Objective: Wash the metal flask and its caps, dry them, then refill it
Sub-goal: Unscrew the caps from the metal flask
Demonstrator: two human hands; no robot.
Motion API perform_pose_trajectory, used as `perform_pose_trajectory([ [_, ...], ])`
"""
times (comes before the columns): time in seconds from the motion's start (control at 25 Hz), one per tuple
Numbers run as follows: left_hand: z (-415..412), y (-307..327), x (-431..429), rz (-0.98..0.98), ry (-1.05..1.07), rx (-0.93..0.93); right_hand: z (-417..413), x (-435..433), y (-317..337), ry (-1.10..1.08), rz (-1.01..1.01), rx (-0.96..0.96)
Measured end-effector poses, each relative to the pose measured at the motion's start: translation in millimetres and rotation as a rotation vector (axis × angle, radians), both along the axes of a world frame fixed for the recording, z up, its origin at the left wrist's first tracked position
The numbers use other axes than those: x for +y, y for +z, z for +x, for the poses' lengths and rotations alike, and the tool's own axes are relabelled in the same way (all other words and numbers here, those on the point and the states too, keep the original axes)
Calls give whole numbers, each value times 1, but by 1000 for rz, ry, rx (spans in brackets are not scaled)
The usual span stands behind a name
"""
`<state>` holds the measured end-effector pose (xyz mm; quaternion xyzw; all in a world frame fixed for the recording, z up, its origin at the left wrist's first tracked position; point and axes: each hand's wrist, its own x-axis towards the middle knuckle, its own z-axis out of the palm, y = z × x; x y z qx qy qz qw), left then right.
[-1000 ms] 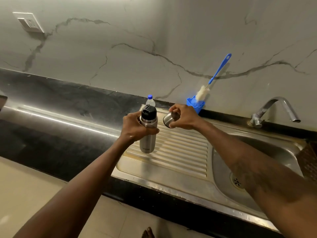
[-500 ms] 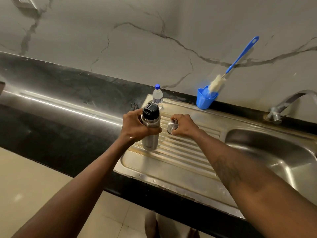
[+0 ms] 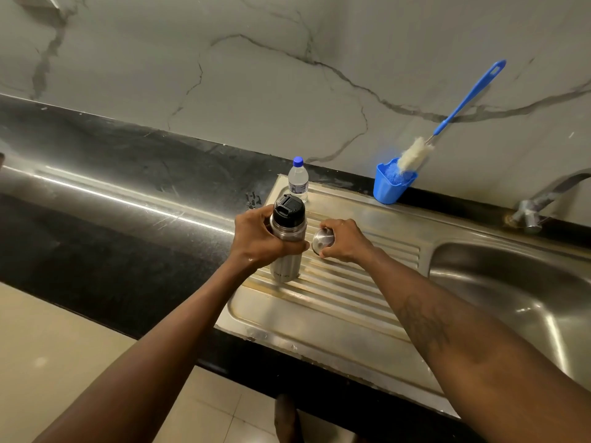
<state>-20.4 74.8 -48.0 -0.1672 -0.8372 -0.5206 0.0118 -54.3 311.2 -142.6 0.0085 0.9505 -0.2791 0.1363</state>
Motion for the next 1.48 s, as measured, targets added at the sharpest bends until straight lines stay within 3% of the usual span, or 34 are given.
perform_pose_trajectory([
  [0.16, 0, 4, 3, -30, -1, 10, 4, 3, 16, 11, -17, -41],
  [0.32, 4, 10, 12, -79, 49, 42, 18, -13, 80, -190, -326, 355],
  [0.4, 6, 14, 19, -111, 84, 60, 30, -24, 125, -140, -440, 501],
  [0.52, 10, 25, 31, -161, 138, 92, 43, -32, 165, 95, -142, 630],
  [0.64, 16, 35, 41, -266, 175, 119, 48, -31, 175, 136, 190, 674],
  [0.84, 20, 49, 53, -277, 117, 0, 57, -18, 185, 158, 82, 794],
  [1.04, 25, 60, 53, -221, -21, -71, 66, -7, 189, 232, 61, 827],
  [1.16, 23, 65, 43, -162, -219, -191, 70, -1, 196, 396, 111, 833],
  [1.32, 30, 67, 39, -131, -261, -233, 72, 8, 210, 624, 129, 625],
  [1.48, 23, 63, 29, -170, -241, -255, 69, 9, 211, 680, -12, 415],
])
